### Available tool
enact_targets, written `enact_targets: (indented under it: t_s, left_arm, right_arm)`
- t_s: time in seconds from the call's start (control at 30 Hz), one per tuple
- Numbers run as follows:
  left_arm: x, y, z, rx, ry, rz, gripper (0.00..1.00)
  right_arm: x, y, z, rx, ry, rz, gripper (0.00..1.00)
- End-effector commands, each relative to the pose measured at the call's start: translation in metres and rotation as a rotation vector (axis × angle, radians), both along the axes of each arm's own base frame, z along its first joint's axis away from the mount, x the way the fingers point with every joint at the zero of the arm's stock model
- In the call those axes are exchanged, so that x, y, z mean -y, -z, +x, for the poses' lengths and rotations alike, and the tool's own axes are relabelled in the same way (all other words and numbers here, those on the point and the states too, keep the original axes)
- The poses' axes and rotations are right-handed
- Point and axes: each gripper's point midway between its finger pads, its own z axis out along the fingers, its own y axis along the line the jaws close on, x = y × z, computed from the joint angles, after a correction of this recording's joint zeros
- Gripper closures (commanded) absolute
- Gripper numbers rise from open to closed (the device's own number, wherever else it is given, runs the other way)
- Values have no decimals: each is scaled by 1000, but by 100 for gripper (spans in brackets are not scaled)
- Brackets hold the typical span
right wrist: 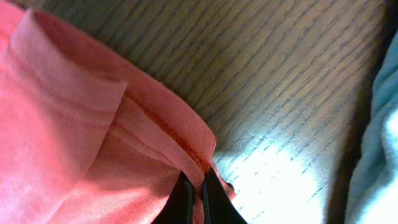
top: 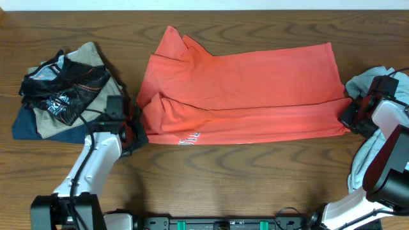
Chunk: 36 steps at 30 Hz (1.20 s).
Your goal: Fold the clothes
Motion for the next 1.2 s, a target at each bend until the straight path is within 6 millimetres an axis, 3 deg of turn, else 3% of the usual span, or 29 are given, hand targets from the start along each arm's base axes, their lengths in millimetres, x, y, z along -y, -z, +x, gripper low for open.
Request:
enact_targets:
  t_s: [0.0, 0.3, 0.5, 0.7, 0.9, 1.0, 1.07, 1.13, 1.17]
  left_arm:
    - [-47, -13, -7, -42, -43, 268, 94]
    - [-46, -8, -49, -218, -23, 267, 94]
    - [-46, -8, -50, -219, -22, 267, 79]
    - [-46, -8, -50, -223, -22, 267, 76]
    - [-43, -22, -40, -186, -23, 246, 76]
    - [-32, -35, -26, -118, -7, 182, 76]
    - [-20, -44, -15, -62, 17, 112, 76]
    - [-3, -54, -3, 6, 51, 24, 76]
    - [4, -58, 3, 39, 63, -18, 76]
  right_arm:
    - [2, 19, -21, -79, 27, 6, 99]
    - [-1, 20, -27, -102, 27, 20, 99]
    - [-9, 21, -35, -133, 23, 57, 99]
    - [-16, 13, -50, -185, 23, 80, 99]
    - [-12, -15, -56, -156, 37, 47, 99]
    - [-8, -41, -47, -68, 39, 5, 85]
    - [-4, -60, -40, 1, 40, -28, 65]
    - [-2, -77, -34, 64, 39, -53, 62]
    - [-3, -83, -31, 94, 36, -56, 67]
